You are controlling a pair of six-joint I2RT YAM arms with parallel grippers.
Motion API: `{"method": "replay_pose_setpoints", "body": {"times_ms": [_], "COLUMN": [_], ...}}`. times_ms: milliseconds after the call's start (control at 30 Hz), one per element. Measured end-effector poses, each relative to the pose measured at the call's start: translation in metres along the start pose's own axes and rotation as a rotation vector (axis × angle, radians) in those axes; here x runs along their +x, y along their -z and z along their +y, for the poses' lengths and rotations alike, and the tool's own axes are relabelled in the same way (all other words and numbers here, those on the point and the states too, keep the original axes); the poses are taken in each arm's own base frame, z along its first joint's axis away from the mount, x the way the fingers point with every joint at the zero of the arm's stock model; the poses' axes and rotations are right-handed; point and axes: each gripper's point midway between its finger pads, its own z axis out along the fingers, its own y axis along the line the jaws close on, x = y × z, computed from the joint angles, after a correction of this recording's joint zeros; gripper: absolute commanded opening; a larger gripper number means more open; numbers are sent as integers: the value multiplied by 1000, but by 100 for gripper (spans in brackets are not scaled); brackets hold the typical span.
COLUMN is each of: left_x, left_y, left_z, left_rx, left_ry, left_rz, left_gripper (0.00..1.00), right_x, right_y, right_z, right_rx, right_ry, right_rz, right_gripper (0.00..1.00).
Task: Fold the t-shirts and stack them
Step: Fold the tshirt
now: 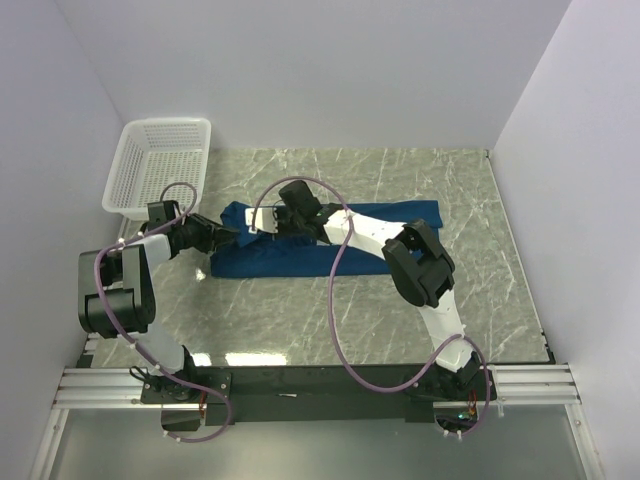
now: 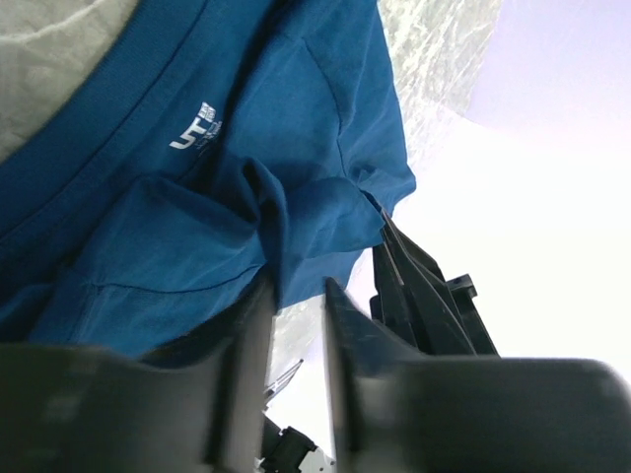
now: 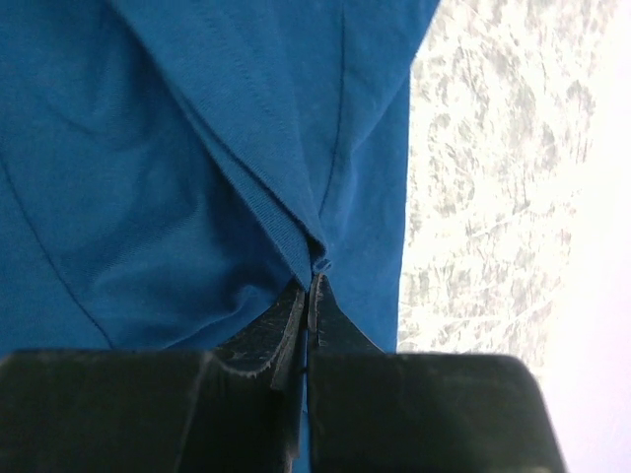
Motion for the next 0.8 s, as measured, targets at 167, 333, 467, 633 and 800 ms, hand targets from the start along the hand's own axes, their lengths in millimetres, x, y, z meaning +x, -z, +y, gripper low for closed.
{"method": "replay_pose_setpoints", "body": {"times_ms": [167, 333, 467, 633, 800], "left_x": [1, 4, 11, 23, 40], "left_y": [2, 13, 32, 59, 86], "left_z": [-4, -24, -49, -73, -85], "left_rx": [16, 70, 138, 200, 227], "left_ry": [-11, -63, -147, -249, -337], "left_rz": [3, -9, -33, -70, -104], "left_gripper": [52, 55, 57, 58, 62], "right_x": [2, 3, 4, 7, 10], "right_y": [1, 2, 3, 7, 10], "right_z": [-4, -7, -12, -26, -38], "right_rx": [24, 43, 65, 117, 161], "right_ry": [-35, -71, -101, -151, -184], "right_rz": [9, 20, 27, 45, 53], "right_gripper": [0, 0, 0, 0, 0]}}
